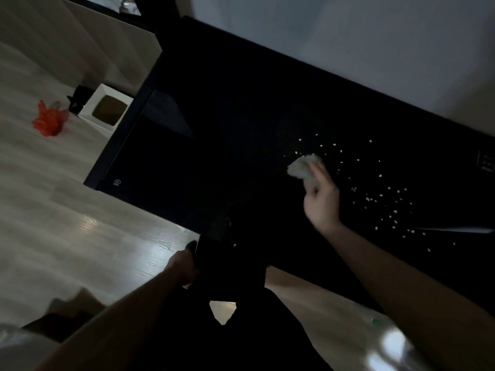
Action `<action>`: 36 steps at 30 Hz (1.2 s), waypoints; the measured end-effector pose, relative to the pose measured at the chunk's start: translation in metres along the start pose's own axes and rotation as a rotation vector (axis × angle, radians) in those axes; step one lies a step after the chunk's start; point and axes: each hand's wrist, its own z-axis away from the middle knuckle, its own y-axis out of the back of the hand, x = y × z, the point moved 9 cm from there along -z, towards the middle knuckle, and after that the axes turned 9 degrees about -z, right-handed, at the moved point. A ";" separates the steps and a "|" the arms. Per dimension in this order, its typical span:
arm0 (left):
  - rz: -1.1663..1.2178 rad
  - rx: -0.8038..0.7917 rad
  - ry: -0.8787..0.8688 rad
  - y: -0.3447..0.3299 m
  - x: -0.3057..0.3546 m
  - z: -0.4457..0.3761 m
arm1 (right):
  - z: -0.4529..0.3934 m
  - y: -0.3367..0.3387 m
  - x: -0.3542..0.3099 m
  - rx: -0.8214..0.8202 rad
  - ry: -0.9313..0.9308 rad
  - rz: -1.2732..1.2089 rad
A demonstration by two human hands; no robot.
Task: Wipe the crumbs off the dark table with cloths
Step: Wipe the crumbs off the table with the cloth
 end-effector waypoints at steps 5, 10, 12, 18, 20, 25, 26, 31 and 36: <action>-0.053 -0.002 -0.007 -0.005 -0.001 0.000 | -0.100 0.026 0.031 0.016 -0.092 0.233; -0.009 -0.006 0.003 -0.012 -0.012 -0.003 | -0.133 -0.010 0.052 -0.173 -0.146 0.502; -0.006 -0.013 0.004 -0.016 -0.015 -0.003 | -0.121 -0.022 0.049 -0.161 -0.161 0.542; -0.007 -0.015 -0.012 -0.024 -0.019 -0.007 | -0.036 -0.074 0.010 -0.252 0.014 0.449; -0.017 -0.015 -0.021 -0.024 -0.019 -0.007 | 0.006 -0.093 0.000 -0.314 0.076 0.380; -0.038 -0.005 -0.038 -0.023 -0.021 -0.006 | 0.117 -0.135 -0.018 -0.426 0.111 0.191; -0.040 -0.006 -0.039 -0.023 -0.022 -0.006 | 0.139 -0.145 -0.021 -0.459 0.118 0.175; -0.088 -0.007 -0.080 -0.019 -0.021 -0.004 | 0.208 -0.164 -0.037 -0.576 0.028 0.013; -0.116 -0.026 -0.100 -0.019 -0.025 -0.006 | 0.174 -0.110 -0.042 -0.340 -0.026 -0.136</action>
